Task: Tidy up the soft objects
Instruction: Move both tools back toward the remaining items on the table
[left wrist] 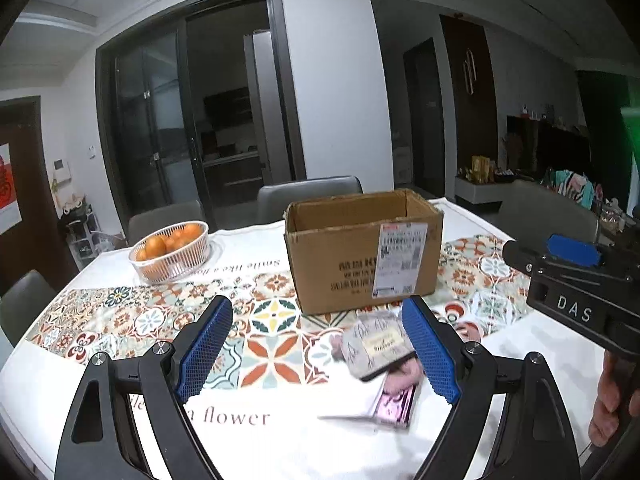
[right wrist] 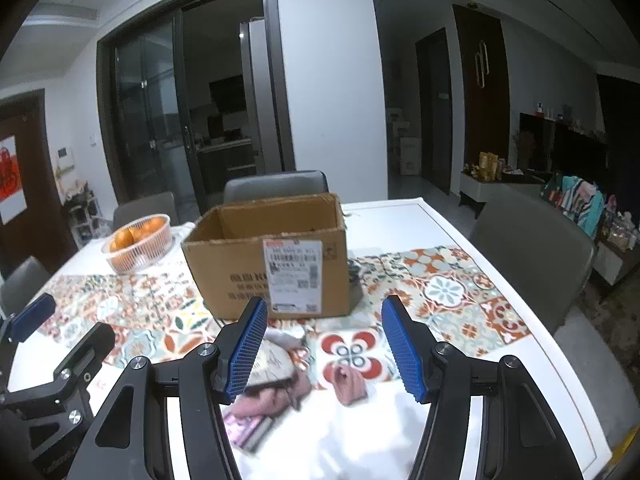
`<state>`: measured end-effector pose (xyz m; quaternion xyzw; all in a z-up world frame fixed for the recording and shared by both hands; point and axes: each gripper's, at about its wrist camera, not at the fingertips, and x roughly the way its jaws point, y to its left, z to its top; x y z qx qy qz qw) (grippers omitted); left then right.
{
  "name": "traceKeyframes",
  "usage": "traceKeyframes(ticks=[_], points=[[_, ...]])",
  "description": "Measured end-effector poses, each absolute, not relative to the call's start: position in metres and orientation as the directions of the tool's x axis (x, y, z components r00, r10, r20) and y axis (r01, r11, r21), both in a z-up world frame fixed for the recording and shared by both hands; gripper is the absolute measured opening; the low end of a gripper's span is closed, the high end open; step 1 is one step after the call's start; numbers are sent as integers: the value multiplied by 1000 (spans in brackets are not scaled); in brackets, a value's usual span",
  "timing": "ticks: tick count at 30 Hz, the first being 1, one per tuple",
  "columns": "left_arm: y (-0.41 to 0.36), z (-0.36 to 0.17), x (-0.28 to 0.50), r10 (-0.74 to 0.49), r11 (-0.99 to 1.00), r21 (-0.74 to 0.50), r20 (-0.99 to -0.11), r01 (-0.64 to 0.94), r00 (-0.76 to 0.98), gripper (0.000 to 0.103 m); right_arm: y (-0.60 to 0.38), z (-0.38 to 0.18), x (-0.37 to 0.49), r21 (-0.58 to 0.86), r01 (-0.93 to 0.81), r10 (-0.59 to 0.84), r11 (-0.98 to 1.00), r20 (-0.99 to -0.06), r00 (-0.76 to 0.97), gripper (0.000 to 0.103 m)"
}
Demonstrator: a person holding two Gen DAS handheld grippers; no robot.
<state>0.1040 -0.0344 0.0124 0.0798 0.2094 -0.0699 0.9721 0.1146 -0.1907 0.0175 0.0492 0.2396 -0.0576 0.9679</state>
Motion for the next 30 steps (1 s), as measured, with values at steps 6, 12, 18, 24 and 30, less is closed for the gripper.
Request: traceKeyframes(ticks=[6,12,18,24,30], points=[[-33,-4,92,-106,977,121,-443,176,890,87,-189,8,102,36,165,-127,986,-482,867,61],[-25,-23,75,-88,977,135,-438,162,895,87,-186,-5,90,37,192,-150,981,-489,859,61],[-22,-37,73,-87,980,116,-472,160,877,87,-178,-21,85,23,186,-150,982,-504,851,61],[-27,-53,80,-99,977,110,-518,182,849,87,-182,-39,89,38,190,-139,981,-545,827,61],[-35,-69,92,-101,974,116,-555,197,826,87,-188,-57,99,41,194,-133,980,-585,800,61]])
